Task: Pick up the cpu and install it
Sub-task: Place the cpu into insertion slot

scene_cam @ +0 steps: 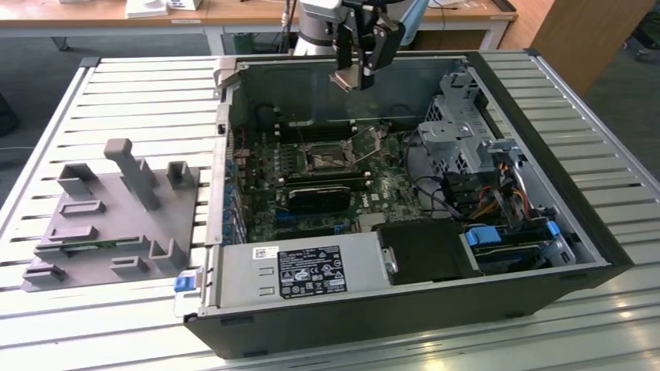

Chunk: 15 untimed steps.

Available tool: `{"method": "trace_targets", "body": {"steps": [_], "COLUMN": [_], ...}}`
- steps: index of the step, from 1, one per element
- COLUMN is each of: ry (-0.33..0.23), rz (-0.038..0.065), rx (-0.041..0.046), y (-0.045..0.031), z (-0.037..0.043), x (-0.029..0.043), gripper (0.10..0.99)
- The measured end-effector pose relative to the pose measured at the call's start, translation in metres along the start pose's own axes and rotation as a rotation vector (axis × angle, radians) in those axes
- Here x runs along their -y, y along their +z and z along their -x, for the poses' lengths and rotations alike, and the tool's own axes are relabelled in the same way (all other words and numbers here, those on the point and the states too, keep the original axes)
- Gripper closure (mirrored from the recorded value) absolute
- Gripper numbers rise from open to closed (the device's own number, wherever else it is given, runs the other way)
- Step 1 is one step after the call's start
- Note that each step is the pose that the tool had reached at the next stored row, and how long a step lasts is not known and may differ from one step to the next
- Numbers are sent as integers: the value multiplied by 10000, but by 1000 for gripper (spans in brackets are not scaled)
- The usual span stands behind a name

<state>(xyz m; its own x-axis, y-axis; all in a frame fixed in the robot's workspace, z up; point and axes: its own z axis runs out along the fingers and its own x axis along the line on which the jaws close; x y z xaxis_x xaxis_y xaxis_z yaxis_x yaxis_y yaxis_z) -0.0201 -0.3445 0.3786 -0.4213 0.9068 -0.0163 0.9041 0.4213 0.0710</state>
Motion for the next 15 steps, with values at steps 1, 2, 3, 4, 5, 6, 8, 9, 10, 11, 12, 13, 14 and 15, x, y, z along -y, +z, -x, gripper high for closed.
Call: {"method": "trace_targets", "body": {"steps": [1,2,3,4,5,6,8,9,10,11,12,13,14,15], "ry": [73,146,220,293,371,443,588,658,730,808,879,954,1028,1103], "rz": [-1,-3,-4,-6,-6,-8,-10,-10,-12,-13,-15,-16,-17,-19], "rx": [5,10,16,22,27,32,43,47,52,58,63,68,73,79], "y": [0,1,1,1,2,2,3,4,4,4,5,5,6,7], "z": [0,0,0,0,0,0,0,0,0,0,0,0,0,0], "x": [0,0,0,0,0,0,0,0,0,0,0,0,0,1], "gripper": [549,549,549,549,549,549,549,549,549,549,549,549,549,549]}}
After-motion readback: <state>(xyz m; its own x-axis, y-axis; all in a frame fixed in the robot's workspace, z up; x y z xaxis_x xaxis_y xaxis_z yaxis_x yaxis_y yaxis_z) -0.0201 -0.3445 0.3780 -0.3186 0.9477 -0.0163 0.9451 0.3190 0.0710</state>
